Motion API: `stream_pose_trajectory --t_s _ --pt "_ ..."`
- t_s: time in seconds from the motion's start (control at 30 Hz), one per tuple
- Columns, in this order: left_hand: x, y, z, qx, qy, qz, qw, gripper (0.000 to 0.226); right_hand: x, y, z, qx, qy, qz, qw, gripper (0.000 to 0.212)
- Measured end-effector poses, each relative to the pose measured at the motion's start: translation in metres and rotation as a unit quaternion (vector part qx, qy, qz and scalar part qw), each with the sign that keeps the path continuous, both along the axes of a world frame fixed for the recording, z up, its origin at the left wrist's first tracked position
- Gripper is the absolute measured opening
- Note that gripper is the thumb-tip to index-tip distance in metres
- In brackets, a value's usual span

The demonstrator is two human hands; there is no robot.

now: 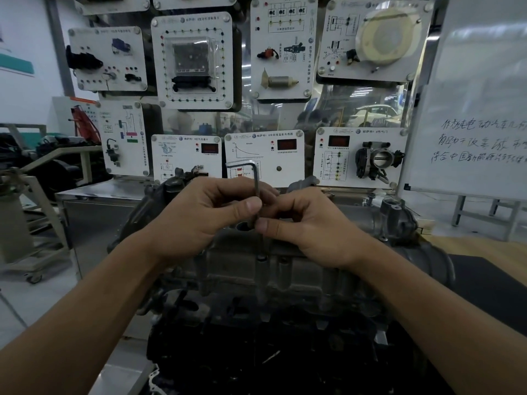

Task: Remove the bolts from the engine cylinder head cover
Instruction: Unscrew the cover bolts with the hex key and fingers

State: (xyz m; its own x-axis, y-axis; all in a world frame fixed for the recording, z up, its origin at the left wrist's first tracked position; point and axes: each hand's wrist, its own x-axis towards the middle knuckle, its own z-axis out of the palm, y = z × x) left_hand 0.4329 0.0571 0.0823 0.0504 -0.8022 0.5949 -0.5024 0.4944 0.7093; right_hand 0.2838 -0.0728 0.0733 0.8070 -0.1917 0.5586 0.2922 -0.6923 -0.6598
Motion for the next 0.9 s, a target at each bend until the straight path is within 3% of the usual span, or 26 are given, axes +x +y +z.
stream_pose_trajectory --t_s 0.33,0.6,0.77,0.9 --pt "-0.0044 -0.0065 0.0000 -0.020 0.038 0.029 0.999 0.019 0.0009 0.0001 -0.0001 0.012 -0.044 -0.003 0.999 0.011" --pt "-0.0072 -0.0089 0.0019 -0.021 0.070 0.035 0.997 0.001 0.0020 -0.0031 -0.0016 0.019 -0.038 -0.001 0.999 0.013" --pt "-0.0081 -0.0094 0.0000 -0.024 0.070 0.068 0.995 0.022 -0.0002 -0.0026 -0.0014 0.004 -0.015 0.010 1.000 0.019" --pt "-0.0049 -0.0070 -0.0004 -0.004 0.045 0.040 0.998 0.015 0.0007 -0.0014 -0.0015 0.005 -0.008 0.006 1.000 0.012"
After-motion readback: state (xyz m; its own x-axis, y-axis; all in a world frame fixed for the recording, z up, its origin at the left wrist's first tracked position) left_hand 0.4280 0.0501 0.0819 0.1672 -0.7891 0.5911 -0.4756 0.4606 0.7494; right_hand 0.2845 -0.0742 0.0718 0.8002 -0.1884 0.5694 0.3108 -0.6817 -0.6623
